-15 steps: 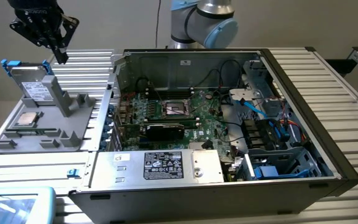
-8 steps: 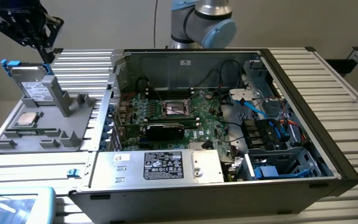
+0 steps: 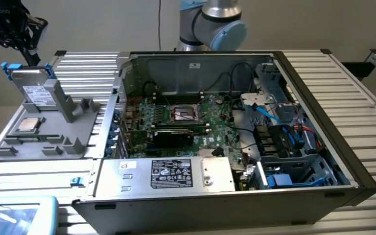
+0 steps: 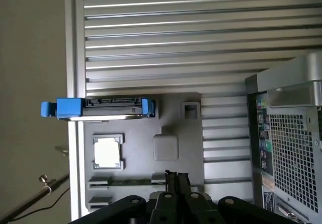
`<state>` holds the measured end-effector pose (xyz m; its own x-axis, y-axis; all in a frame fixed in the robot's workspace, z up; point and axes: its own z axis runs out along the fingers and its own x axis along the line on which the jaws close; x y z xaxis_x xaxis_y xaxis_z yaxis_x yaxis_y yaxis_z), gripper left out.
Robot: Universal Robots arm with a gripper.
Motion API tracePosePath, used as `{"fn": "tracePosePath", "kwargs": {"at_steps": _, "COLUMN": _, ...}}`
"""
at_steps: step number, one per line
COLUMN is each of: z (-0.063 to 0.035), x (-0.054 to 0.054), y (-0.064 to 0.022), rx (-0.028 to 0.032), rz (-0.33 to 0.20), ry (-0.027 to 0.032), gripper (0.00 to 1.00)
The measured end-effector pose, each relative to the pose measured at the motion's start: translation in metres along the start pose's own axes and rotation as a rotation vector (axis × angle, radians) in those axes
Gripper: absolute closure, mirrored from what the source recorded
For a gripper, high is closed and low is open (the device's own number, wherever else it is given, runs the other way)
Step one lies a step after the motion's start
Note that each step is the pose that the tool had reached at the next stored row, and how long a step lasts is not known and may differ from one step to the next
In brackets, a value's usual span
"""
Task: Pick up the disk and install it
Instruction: 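Reach for the disk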
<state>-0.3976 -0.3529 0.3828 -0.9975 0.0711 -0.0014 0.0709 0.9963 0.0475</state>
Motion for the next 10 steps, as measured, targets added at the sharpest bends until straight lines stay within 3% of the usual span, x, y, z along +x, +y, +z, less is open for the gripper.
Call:
{"fn": "tracePosePath", "kwargs": {"at_steps": 5, "z": 0.0000, "x": 0.022, "y": 0.0017, "rx": 0.0007, "rz": 0.000, "ry": 0.0094, "gripper": 0.89}}
{"fn": "tracePosePath", "kwargs": {"at_steps": 10, "z": 0.0007, "x": 0.036, "y": 0.0145, "rx": 0.0008, "rz": 0.001, "ry": 0.0107, "gripper": 0.89}}
